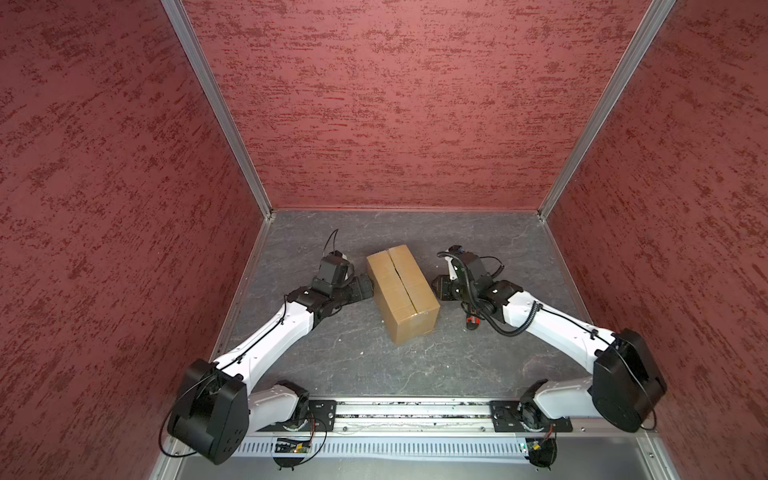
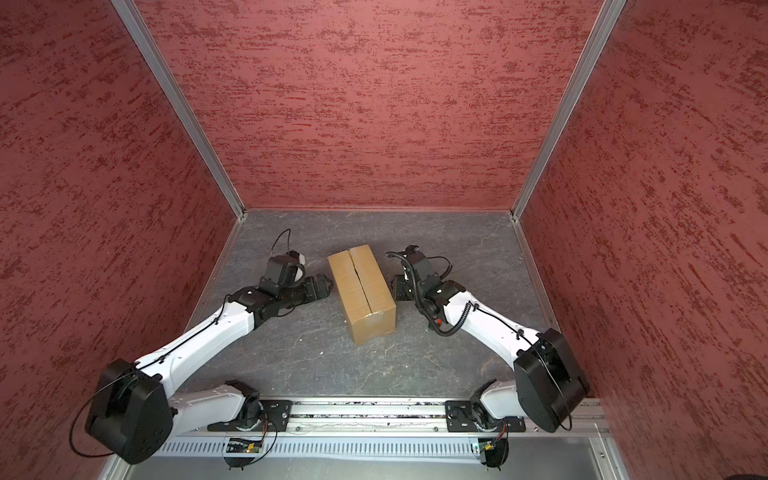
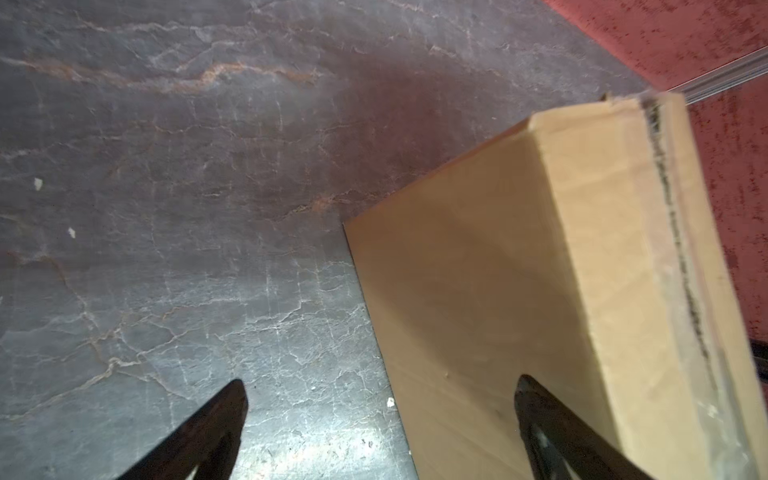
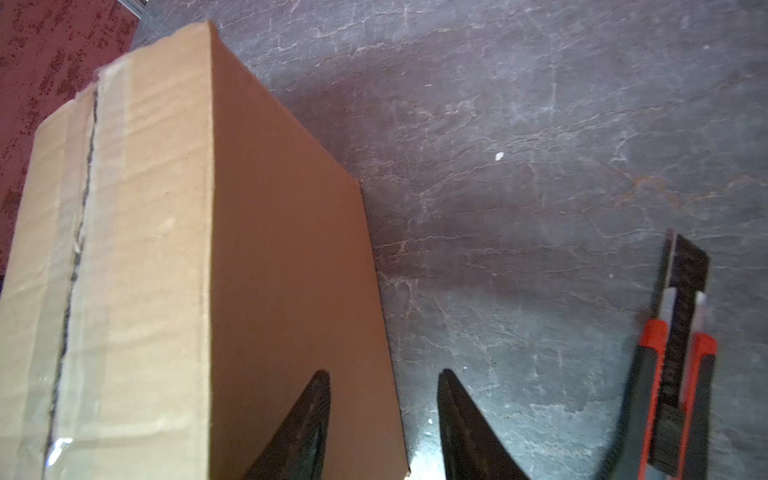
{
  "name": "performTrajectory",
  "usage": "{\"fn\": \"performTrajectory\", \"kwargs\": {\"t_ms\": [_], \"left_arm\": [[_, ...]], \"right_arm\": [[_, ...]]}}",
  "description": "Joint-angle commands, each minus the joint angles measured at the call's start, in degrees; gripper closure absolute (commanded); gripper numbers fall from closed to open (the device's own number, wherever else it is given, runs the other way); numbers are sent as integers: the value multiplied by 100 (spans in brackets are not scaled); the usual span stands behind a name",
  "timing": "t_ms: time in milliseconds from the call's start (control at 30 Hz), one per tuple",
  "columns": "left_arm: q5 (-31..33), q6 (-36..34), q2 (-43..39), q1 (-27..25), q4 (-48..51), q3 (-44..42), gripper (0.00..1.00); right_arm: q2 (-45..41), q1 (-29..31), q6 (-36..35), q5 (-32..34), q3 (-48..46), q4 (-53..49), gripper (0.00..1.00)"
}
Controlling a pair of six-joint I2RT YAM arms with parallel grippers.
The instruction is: Unpack the express box
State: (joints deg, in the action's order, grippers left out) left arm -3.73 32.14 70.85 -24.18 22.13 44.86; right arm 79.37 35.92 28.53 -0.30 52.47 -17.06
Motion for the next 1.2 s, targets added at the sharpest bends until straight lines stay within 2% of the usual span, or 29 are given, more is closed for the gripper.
{"fn": "performTrajectory", "kwargs": {"t_ms": [0, 200, 333, 500, 600, 767, 1000, 1167], "left_arm": [[66, 100, 235, -140, -342, 5, 1], [24, 123, 544, -244, -525, 135, 1], [25, 133, 406, -280, -493, 53, 1], [19, 156, 81, -289, -325, -145, 1], [33, 179, -154, -289, -238, -288, 0], [52, 233, -552, -289, -66, -436, 0], [217, 206, -970, -253, 254, -332, 0], [310, 170, -1003, -235, 314, -182, 0]], "right_arm": [[-22, 170, 192, -77, 38, 230, 56], [-131, 414, 344, 41, -64, 174, 55], [-436, 424, 583, 538, -285, -88, 55], [-892, 424, 893, 1188, -340, -847, 53], [-1088, 420, 1056, 1509, -275, -1392, 47], [-1198, 416, 1313, 1919, -189, -2145, 42], [-855, 300, 1601, 2121, -174, -2935, 38], [-815, -123, 1410, 1797, -506, -2737, 37]]}}
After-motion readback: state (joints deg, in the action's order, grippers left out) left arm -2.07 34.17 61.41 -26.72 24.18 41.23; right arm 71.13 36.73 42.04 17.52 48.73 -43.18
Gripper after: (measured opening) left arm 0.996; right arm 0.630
